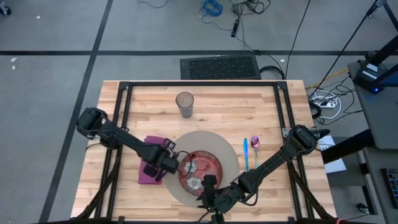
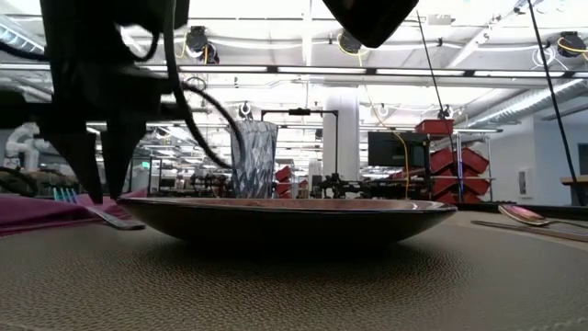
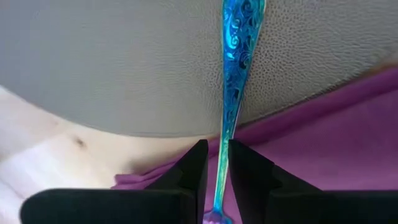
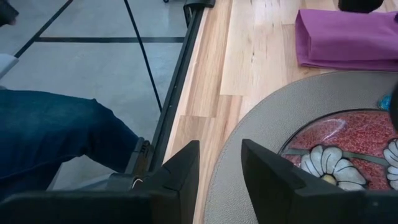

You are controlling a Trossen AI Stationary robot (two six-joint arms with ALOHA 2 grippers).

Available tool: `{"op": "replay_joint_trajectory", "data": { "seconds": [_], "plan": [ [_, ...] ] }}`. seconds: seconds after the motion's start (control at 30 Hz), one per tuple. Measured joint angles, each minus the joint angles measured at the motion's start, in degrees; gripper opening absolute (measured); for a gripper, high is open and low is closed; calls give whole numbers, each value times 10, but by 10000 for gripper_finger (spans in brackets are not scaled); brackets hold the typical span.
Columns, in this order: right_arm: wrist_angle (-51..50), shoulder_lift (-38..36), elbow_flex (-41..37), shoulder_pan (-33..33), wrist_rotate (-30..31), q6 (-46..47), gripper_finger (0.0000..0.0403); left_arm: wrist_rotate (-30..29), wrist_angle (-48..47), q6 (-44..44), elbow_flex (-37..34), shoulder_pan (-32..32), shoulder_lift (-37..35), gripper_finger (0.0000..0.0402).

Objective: Set table place
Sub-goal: Adjust the blue fork

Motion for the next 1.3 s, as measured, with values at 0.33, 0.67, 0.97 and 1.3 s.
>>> {"op": "replay_joint_trajectory", "data": {
  "seconds": [0.33,0.67,0.97,1.3],
  "plan": [
    [-1,0,0,0,0,-3,105,23,8,1,0,17,27,50],
    [0,0,0,0,4,-3,105,50,32,16,0,23,28,50],
    [0,0,0,0,4,-2,105,49,29,42,0,24,28,7],
    [0,0,0,0,13,-3,105,19,-29,58,27,0,28,0]
  ]
}}
